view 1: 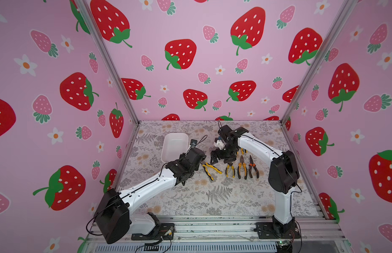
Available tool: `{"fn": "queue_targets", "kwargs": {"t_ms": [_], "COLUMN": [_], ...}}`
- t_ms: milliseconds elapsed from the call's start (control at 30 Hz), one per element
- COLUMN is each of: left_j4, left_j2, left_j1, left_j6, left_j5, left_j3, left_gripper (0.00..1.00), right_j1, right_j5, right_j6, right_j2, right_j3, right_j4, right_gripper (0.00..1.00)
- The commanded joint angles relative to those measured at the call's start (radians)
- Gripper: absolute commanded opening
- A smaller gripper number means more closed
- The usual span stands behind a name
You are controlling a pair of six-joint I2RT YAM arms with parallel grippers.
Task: Take the pliers out of the storage box
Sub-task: Place the pliers at the center of the board.
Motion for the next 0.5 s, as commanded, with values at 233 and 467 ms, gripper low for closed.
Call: {"fn": "queue_targets", "kwargs": {"t_ms": [233, 467], "left_j4": [0.065, 0.084], "left_j2": [-0.095, -0.100], "left_j1": [0.166, 0.174], "left_j6": [-0.248, -0.248], "left_j5": [0.243, 0.259], "left_j3": [-0.184, -0.207], "left_gripper": [0.44, 0.44], "right_j1": [0.136, 0.138], "right_j5": [0.283, 0.358], "right_j6": [-0.193, -0.239], "right_j2": [0.122, 0.273], "right_j3": [0.099, 0.226], "right_j4": [0.101, 0.139], "right_gripper": [0.99, 1.00]}}
